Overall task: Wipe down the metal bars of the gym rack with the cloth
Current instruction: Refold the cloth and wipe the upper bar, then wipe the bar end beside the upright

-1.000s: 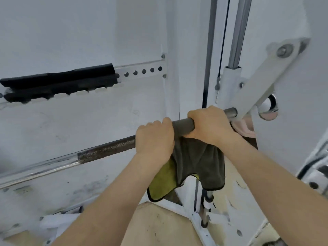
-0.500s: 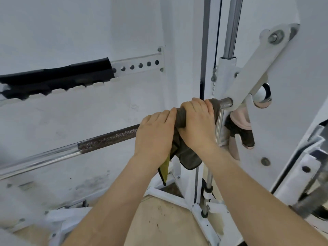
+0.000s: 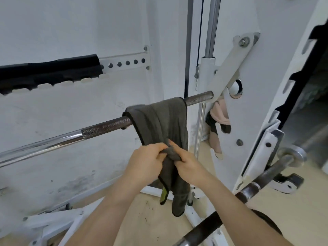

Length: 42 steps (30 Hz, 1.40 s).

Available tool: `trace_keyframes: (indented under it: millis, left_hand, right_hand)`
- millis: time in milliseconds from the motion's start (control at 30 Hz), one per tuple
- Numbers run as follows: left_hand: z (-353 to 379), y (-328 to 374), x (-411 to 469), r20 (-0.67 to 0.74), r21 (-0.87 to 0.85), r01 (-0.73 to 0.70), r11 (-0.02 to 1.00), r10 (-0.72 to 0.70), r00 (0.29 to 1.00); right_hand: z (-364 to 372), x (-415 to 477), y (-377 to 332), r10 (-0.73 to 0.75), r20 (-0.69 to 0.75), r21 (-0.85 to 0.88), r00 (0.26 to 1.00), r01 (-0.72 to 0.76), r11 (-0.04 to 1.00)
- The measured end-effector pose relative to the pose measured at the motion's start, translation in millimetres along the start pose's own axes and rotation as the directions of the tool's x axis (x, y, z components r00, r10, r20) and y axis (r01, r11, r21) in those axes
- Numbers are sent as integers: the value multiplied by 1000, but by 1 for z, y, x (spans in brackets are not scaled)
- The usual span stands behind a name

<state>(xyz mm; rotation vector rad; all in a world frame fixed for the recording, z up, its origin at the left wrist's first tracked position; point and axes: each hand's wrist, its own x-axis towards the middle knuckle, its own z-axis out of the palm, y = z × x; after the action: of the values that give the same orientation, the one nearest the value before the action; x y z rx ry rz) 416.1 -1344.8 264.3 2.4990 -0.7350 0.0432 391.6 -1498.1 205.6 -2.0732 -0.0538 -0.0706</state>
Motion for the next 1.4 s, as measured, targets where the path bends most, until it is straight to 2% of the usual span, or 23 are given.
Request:
trace_keyframes:
  millis: [67,167,233,300,367,433,533,567,600,667,733,800,833,900,967,1033,1100,1133,1167,1267,1400]
  left_hand:
    - [-2,7,-9,77,-17,-67,998,68,995]
    - [-10,24,-17,6,-55,-190,980,191,982]
    - [-18,43,-21,-63,-198,-228,953,220,974]
    - [-27,68,-25,-118,-402,-222,888,190,975]
    - [-34,92,-28,-97,-678,-134,723,93,991]
    - [-37,112,-29,38,-829,-6,559,66,997]
    - [-27,138,-34,244,-932,156,326,248,938]
    - [-20,147,-35,268,-934,164,316,322,908]
    - [-11,159,-36,268,-913,115,390,362,893]
    - [10,186,-36,170,-778,-86,622,340,925]
    - [32,216,-34,14,-654,-217,725,297,955]
    - [56,250,-31,-61,-567,-268,779,285,957]
    - [72,265,-28,-74,-534,-276,799,281,957]
    - [105,300,-23,-71,-494,-268,827,269,960]
    - [135,330,-18,-8,-539,-175,824,203,979]
    - [158,355,-10,155,-689,21,724,119,981]
    - [175,376,1,311,-770,244,589,13,950]
    - [181,383,7,371,-790,325,520,-16,928]
    - [186,389,12,417,-803,371,467,-4,909]
    - [192,400,28,463,-825,386,413,102,880]
    - [191,400,60,306,-835,285,471,-35,951]
  right_hand:
    - [-4,-15,-3,85,-13,97,996,-84,992]
    - [-18,-39,-21,138,-182,236,974,-93,967]
    - [-32,-55,-32,153,-301,335,941,-45,941]
    - [-51,-71,-41,181,-345,465,921,0,885]
    - [-69,-86,-45,231,-285,691,930,32,722]
    - [-86,-101,-46,280,-211,822,936,15,569]
    - [-112,-119,-40,334,-202,876,921,17,482]
    - [-122,-127,-39,351,-198,891,915,18,454]
    - [-134,-134,-35,358,-191,904,914,21,426]
    - [-163,-152,-26,336,-167,921,927,26,388]
    - [-195,-174,-16,337,-128,930,933,-5,367]
    - [-230,-196,1,369,-102,907,924,-66,416]
    - [-248,-206,15,390,-135,860,911,-87,502]
    - [-281,-227,45,381,-303,681,873,-81,728]
    - [-308,-251,68,297,-326,549,898,-76,832]
    - [-331,-272,88,179,-154,472,972,-87,877]
    - [-343,-283,103,112,17,335,994,-112,935]
    - [-345,-282,112,113,28,278,993,-116,954]
    - [-346,-279,120,125,-24,237,992,-116,965]
    - [-357,-262,138,204,-199,274,959,-146,951]
    - [-392,-233,142,261,-123,328,957,-209,921]
